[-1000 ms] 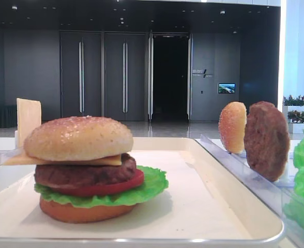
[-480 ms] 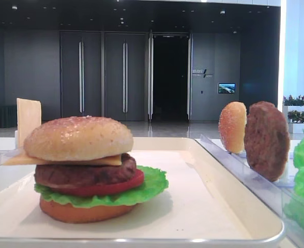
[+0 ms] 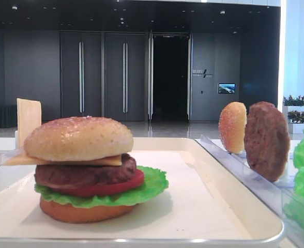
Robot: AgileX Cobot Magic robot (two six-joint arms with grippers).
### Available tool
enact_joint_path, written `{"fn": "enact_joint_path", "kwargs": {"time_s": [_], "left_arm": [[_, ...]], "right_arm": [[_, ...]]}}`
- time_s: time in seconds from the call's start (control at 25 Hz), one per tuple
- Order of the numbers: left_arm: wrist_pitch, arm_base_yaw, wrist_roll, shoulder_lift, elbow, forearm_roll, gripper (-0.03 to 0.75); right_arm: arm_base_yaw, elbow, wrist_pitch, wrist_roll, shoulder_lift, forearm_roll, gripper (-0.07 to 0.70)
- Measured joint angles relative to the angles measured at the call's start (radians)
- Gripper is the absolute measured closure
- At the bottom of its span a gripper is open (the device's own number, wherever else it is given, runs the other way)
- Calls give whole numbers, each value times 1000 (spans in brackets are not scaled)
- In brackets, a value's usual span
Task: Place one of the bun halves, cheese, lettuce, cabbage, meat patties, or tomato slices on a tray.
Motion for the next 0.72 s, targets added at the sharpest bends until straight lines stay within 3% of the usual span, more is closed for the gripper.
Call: {"fn": "enact_joint_path", "kwargs": {"time_s": [0.24, 0.56, 0.72], "left_arm": [[0, 0, 0, 0, 0, 0, 574], [0, 0, 0, 0, 0, 1, 575], [0, 0, 0, 0, 0, 1, 575]], "right_arm": [[78, 201, -27, 0, -348, -5, 283], [81, 506, -30, 1, -788, -7, 284], [81, 547, -16, 1, -991, -8, 284]]}}
